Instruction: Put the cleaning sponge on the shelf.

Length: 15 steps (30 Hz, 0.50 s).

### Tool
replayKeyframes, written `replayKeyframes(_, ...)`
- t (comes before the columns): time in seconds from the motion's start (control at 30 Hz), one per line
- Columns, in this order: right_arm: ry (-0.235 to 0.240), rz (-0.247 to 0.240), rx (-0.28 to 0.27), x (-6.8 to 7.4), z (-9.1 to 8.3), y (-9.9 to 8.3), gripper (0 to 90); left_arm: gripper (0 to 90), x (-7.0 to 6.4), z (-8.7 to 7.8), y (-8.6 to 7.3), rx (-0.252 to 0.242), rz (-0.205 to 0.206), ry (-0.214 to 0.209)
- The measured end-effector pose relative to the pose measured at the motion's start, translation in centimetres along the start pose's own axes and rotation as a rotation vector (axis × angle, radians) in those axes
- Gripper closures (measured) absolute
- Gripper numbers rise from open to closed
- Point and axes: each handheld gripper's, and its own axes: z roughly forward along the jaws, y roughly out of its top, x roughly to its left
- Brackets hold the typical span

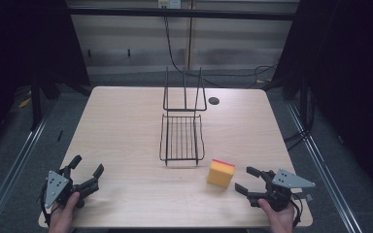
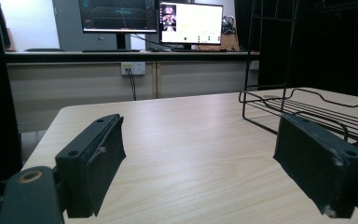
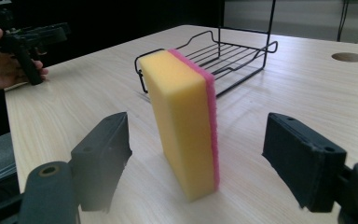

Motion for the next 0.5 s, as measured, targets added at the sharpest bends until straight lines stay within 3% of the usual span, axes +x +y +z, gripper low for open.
replayKeyframes(0.2,0.025,-0.028,0.002,0.0,0.4,0.5,27.5,15.6,0.0,0.0,0.0,0.0,0.0,0.0)
replayKeyframes(0.5,0.073,-0.024,0.001,-0.5,1.1,1.0,24.4,15.6,0.0,0.0,0.0,0.0,0.0,0.0)
